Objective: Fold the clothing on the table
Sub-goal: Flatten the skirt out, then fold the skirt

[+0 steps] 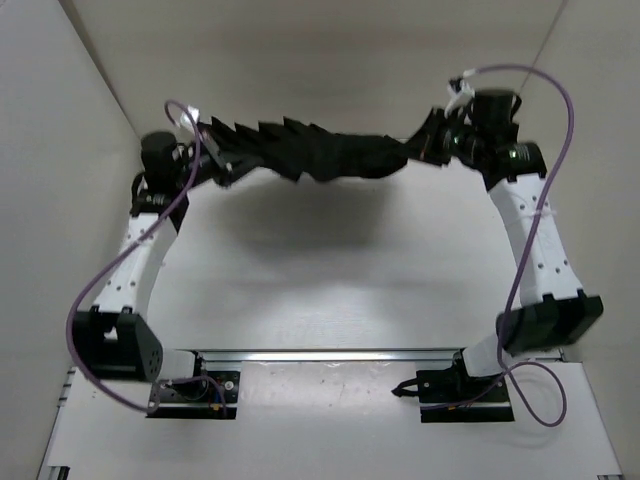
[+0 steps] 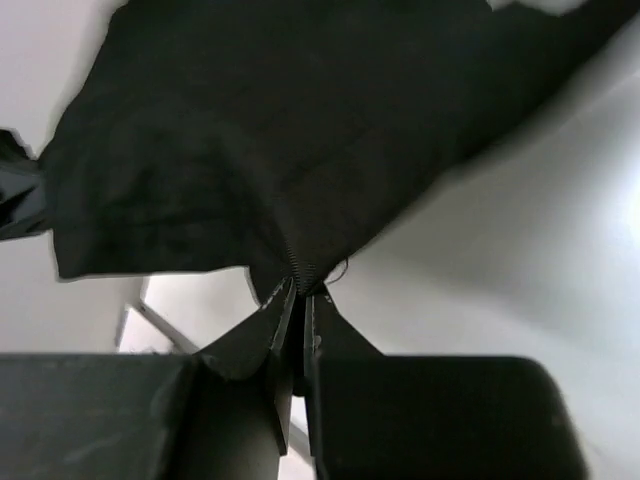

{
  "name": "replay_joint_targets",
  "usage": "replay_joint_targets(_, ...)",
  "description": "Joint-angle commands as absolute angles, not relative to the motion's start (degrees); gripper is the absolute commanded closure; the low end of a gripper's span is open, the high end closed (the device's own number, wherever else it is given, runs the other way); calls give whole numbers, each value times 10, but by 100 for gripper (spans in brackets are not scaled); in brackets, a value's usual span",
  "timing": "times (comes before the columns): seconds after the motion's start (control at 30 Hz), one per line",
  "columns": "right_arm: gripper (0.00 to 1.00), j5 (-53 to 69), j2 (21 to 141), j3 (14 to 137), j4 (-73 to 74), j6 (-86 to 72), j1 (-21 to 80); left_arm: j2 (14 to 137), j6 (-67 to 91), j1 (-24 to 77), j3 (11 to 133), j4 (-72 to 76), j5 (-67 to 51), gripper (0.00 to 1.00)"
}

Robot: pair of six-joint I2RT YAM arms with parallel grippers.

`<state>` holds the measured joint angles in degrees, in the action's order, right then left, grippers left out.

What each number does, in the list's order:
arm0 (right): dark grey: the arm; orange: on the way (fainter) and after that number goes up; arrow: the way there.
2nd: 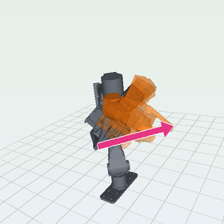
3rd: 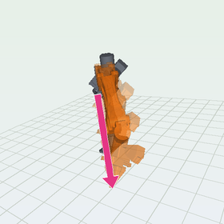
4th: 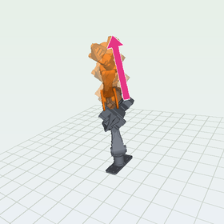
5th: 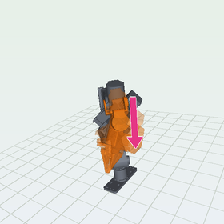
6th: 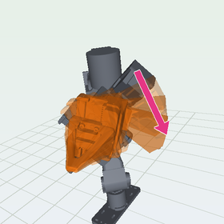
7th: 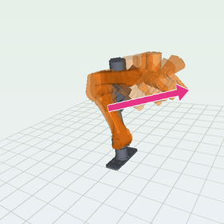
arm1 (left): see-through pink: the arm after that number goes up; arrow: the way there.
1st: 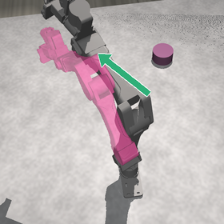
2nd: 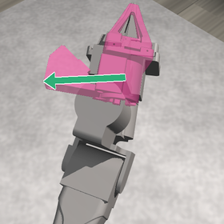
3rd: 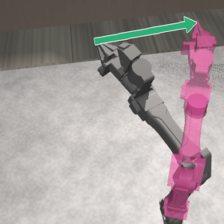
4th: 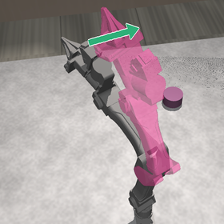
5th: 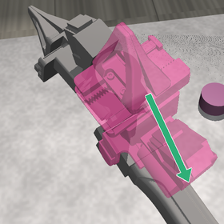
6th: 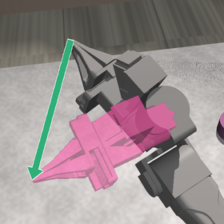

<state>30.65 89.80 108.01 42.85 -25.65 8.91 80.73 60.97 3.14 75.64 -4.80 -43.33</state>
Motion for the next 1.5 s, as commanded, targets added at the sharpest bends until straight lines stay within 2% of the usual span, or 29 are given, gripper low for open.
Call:
replay_joint_targets(0.0,100,312,824,880,432,-254,58,751,548,33,601,-130,-496,100)
replay_joint_targets(0.1,100,296,779,707,457,-230,46,742,485,17,450,-183,-518,100)
replay_joint_targets(0.13,93,266,767,664,468,-219,52,751,463,10,410,-194,-525,96)
replay_joint_targets(0.17,78,234,763,648,478,-215,58,761,449,4,394,-206,-520,78)
replay_joint_targets(0.2,72,218,751,620,478,-216,70,767,421,5,391,-232,-493,66)
replay_joint_targets(0.27,54,174,722,580,465,-216,75,780,384,11,421,-284,-459,66)
replay_joint_targets(0.3,51,171,721,577,457,-213,68,783,372,20,426,-297,-438,61)
replay_joint_targets(0.33,49,165,721,567,452,-203,68,788,367,27,439,-305,-417,49)
replay_joint_targets(0.87,47,136,780,454,361,-184,95,735,396,177,334,-315,-279,47)
replay_joint_targets(1.1,53,160,829,425,322,-208,148,796,405,197,324,-265,-267,42)
replay_joint_targets(1.2,62,163,835,410,309,-219,158,816,418,198,339,-235,-259,48)
replay_joint_targets(1.27,78,173,828,405,305,-225,167,828,424,195,351,-213,-263,61)
replay_joint_targets(1.3,92,175,827,402,305,-228,164,834,429,192,356,-201,-268,78)
replay_joint_targets(1.33,100,178,818,400,307,-230,170,840,432,191,360,-189,-271,91)
replay_joint_targets(1.37,100,178,815,401,315,-233,171,842,432,186,369,-186,-273,100)
replay_joint_targets(1.47,100,177,776,406,328,-240,178,838,418,162,387,-210,-280,100)
